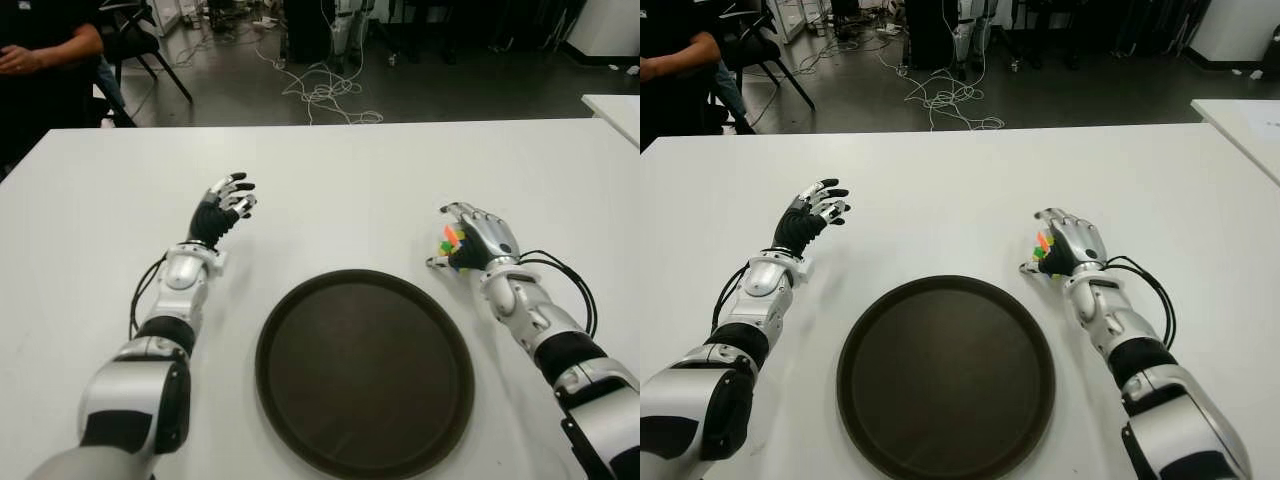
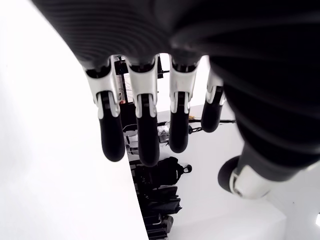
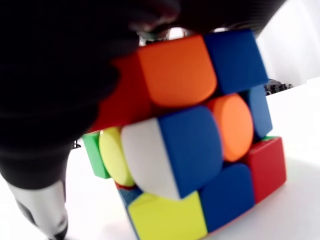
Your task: Pick up the Rubik's Cube and put it in the plate
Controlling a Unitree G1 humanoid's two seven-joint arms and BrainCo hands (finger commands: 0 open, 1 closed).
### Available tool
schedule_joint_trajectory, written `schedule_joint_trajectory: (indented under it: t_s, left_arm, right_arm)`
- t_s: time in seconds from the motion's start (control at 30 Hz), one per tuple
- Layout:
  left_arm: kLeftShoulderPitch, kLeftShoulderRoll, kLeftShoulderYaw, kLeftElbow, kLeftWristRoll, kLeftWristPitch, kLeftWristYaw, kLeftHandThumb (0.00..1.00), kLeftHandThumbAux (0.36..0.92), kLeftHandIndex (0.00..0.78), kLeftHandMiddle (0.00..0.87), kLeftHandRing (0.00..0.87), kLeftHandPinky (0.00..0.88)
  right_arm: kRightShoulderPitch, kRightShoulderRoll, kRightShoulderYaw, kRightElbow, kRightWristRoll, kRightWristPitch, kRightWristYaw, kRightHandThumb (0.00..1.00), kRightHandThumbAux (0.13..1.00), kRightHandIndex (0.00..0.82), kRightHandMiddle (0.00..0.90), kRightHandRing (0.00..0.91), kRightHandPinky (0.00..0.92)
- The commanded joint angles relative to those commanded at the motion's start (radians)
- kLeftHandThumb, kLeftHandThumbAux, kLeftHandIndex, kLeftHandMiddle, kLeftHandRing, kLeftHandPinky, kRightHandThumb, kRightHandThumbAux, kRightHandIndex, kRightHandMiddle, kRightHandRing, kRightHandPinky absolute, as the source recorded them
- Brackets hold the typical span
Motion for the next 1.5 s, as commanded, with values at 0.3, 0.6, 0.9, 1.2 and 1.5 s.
schedule_joint_trajectory:
  t_s: [0.3, 0.6, 0.9, 1.2, 1.5]
  left_arm:
    - [-0.001, 0.000, 0.006, 0.000, -0.006, 0.005, -0.003, 0.214, 0.661, 0.196, 0.264, 0.299, 0.360]
    - [0.001, -0.001, 0.012, -0.002, -0.013, -0.005, -0.006, 0.224, 0.678, 0.199, 0.268, 0.303, 0.367]
    - [0.003, -0.001, 0.017, -0.005, -0.015, -0.011, -0.007, 0.220, 0.687, 0.201, 0.264, 0.298, 0.355]
    - [0.003, 0.003, 0.012, -0.006, -0.007, -0.011, 0.005, 0.190, 0.696, 0.202, 0.269, 0.300, 0.357]
    - [0.002, 0.006, 0.010, -0.002, -0.003, -0.009, 0.013, 0.206, 0.686, 0.188, 0.261, 0.297, 0.361]
  right_arm:
    - [0.001, -0.001, -0.005, 0.002, 0.017, -0.034, -0.032, 0.684, 0.741, 0.409, 0.369, 0.395, 0.433]
    - [-0.004, -0.003, -0.001, 0.007, 0.016, -0.037, -0.048, 0.692, 0.740, 0.412, 0.467, 0.485, 0.520]
    - [-0.010, -0.004, -0.007, 0.022, 0.019, -0.056, -0.087, 0.694, 0.739, 0.411, 0.441, 0.469, 0.515]
    - [-0.010, -0.008, -0.012, 0.020, 0.021, -0.064, -0.120, 0.694, 0.739, 0.412, 0.453, 0.475, 0.529]
    - [-0.015, -0.008, -0.020, 0.020, 0.030, -0.052, -0.119, 0.692, 0.739, 0.413, 0.494, 0.502, 0.539]
